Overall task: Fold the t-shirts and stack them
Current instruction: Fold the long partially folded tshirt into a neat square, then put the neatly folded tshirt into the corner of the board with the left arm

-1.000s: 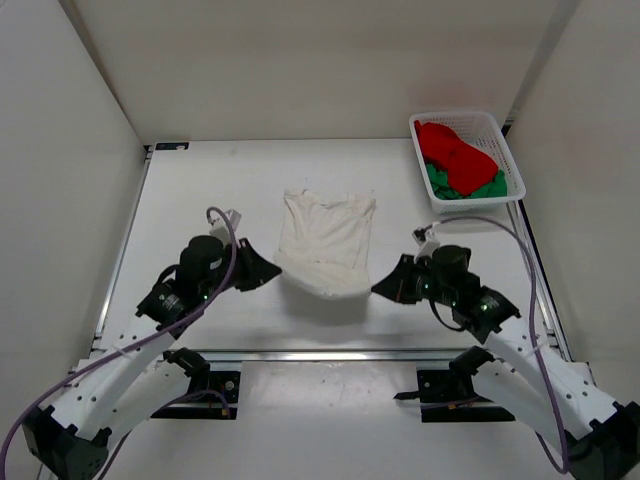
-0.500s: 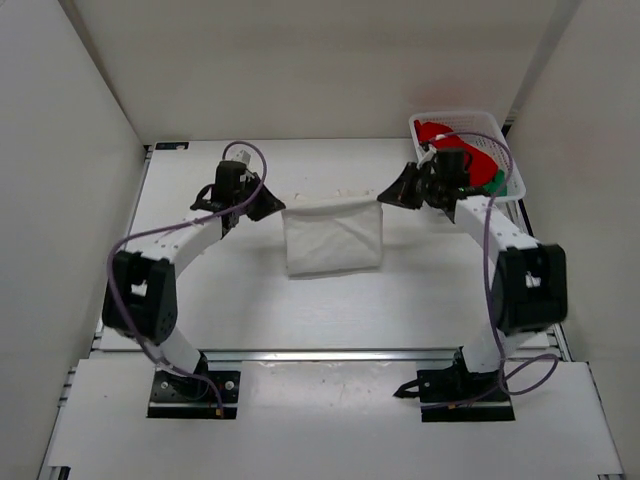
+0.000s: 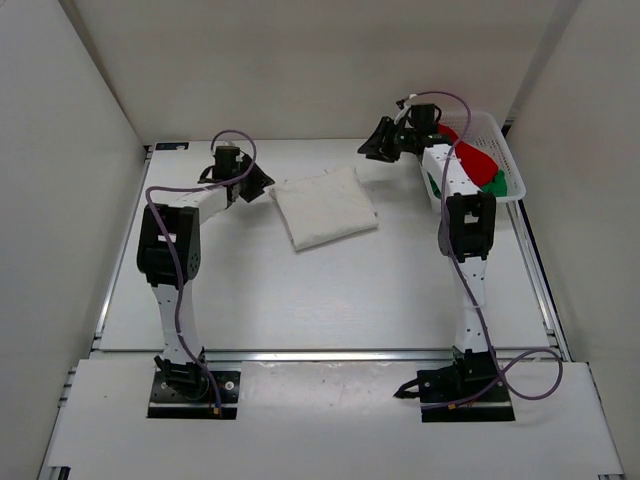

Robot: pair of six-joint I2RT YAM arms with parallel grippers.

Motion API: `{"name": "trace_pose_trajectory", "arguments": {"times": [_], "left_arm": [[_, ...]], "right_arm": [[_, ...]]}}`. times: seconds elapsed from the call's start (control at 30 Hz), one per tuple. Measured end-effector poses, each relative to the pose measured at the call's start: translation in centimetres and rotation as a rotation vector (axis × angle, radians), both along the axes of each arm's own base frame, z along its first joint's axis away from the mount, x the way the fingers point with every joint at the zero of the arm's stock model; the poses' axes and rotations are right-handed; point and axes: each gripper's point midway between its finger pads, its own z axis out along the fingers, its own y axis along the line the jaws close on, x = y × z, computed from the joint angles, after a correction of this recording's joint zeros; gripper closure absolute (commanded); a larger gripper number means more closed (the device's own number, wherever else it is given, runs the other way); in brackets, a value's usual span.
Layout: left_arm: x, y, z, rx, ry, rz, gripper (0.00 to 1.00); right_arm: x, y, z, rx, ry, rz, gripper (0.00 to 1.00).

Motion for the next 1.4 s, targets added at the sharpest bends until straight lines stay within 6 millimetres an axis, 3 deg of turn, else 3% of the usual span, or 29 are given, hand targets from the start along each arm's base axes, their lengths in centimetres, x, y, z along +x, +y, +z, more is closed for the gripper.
{"name": "trace_pose_trajectory", "arguments": {"times": [0.1, 0.2, 0.23, 0.3, 0.4, 0.47, 0.53, 0.63, 0.77, 0.83, 0.9, 0.93, 1.0, 1.07, 1.13, 1.23, 1.3, 1.33, 1.4], "left_arm": [[0.8, 2.3, -0.2, -0.017, 0.003, 0.062, 0.48], [1.6, 3.3, 1.0, -0.023, -0.035, 0.086, 0.53], [1.5, 2.7, 1.4, -0.022, -0.050, 0.075, 0.53], [0.8, -0.2, 2.5, -0.029, -0.087, 0.020, 0.52], [-2.9, -6.6, 2.7, -0.053, -0.108, -0.114, 0.52], [-6.0, -10.3, 1.5, -0.072, -0.091, -0.211, 0.52], [-9.2, -11.9, -0.7, -0.088, -0.046, -0.270, 0.50], [-12.9, -9.2, -4.3, -0.087, 0.044, -0.232, 0.45], [-13.8, -5.8, -1.9, -0.103, -0.025, -0.160, 0.38], [-13.9, -4.8, -0.1, -0.111, -0.081, -0.141, 0.34], [-14.2, -4.3, 1.2, -0.118, -0.132, -0.134, 0.24], [-14.4, -4.0, 1.4, -0.118, -0.145, -0.130, 0.22], [-14.5, -3.4, 1.1, -0.114, -0.145, -0.121, 0.09], [-14.2, -2.6, 0.4, -0.096, -0.134, -0.111, 0.03], [-13.6, -1.8, -0.5, -0.068, -0.111, -0.097, 0.01], [-11.9, -1.2, -2.0, -0.030, -0.081, -0.093, 0.03], [-10.7, -1.4, -3.2, -0.010, -0.060, -0.102, 0.10], [-10.3, -1.6, -3.6, -0.010, -0.054, -0.113, 0.24], [-9.1, -2.1, -3.7, 0.000, -0.062, -0.125, 0.31]], "right_arm": [[1.5, 0.1, 1.3, -0.036, -0.039, 0.002, 0.62], [1.4, 0.0, 3.3, -0.094, -0.070, 0.004, 0.96], [1.2, 0.1, 4.0, -0.110, -0.082, 0.007, 0.99], [0.5, 0.9, 4.7, -0.153, -0.091, 0.019, 0.99], [-1.2, 2.7, 3.8, -0.220, -0.062, 0.053, 1.00], [-2.7, 3.6, 2.5, -0.266, -0.011, 0.078, 1.00], [-4.2, 4.6, 1.6, -0.301, 0.026, 0.110, 0.99], [-5.8, 4.8, 1.6, -0.334, 0.055, 0.135, 1.00], [-7.0, 3.6, 5.3, -0.343, 0.015, 0.126, 0.90], [-7.8, 3.2, 8.4, -0.344, -0.035, 0.121, 0.80], [-8.9, 2.6, 11.9, -0.350, -0.101, 0.105, 0.71], [-9.5, 2.5, 13.5, -0.354, -0.133, 0.101, 0.67], [-11.1, 2.6, 16.2, -0.367, -0.196, 0.099, 0.66], [-12.7, 3.1, 17.5, -0.388, -0.227, 0.104, 0.66], [-14.5, 3.9, 17.0, -0.411, -0.237, 0.113, 0.67], [-18.3, 4.5, 12.5, -0.449, -0.193, 0.137, 0.62], [-21.6, 4.3, 8.8, -0.456, -0.133, 0.159, 0.53], [-23.0, 3.9, 7.2, -0.443, -0.126, 0.156, 0.49], [-25.2, 2.4, 5.7, -0.420, -0.117, 0.125, 0.46]]}}
